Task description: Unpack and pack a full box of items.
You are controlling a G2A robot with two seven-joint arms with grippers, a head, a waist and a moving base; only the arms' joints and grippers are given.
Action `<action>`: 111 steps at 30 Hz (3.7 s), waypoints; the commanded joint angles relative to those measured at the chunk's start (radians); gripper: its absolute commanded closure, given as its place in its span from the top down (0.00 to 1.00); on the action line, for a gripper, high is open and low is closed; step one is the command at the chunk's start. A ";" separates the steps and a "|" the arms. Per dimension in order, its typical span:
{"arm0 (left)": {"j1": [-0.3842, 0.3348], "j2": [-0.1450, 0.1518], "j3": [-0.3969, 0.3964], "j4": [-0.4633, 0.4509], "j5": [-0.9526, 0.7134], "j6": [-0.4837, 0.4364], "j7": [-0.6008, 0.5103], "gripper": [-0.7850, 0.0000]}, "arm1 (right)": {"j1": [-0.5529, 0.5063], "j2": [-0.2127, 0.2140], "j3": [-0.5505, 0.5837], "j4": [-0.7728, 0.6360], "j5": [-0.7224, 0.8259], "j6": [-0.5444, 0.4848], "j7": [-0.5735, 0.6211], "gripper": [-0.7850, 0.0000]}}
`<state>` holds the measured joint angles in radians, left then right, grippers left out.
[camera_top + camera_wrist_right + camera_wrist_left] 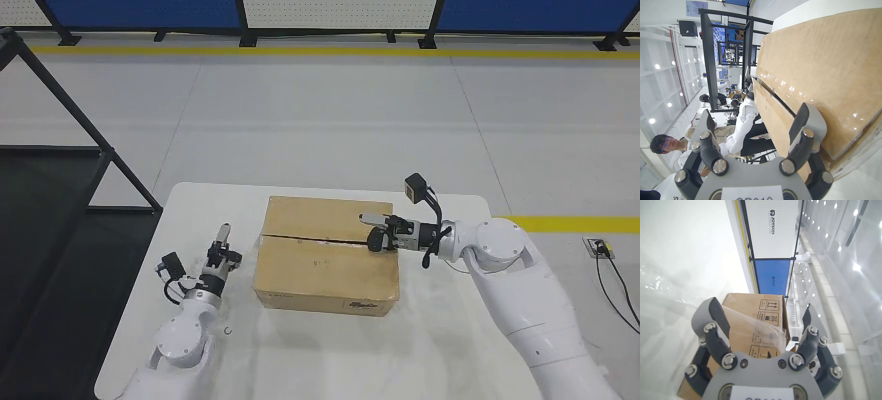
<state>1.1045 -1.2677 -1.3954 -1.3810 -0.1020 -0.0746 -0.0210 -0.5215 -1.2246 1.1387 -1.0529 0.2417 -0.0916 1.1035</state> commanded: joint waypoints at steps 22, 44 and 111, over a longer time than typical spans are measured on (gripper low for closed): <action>0.188 0.059 -0.085 -0.228 0.662 0.051 -0.115 1.00 | 0.000 0.000 0.000 0.000 0.000 0.000 0.000 1.00; -0.046 0.056 0.118 0.088 1.454 0.095 0.051 1.00 | 0.000 0.000 0.000 0.000 0.000 0.000 0.000 1.00; -0.009 -0.039 0.024 -0.011 1.174 0.383 0.324 1.00 | -0.044 -0.003 -0.020 -0.077 0.000 0.023 -0.079 1.00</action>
<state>1.0906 -1.3057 -1.3718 -1.3845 1.0696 0.3022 0.2961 -0.5652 -1.2257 1.1234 -1.1266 0.2392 -0.0706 1.0306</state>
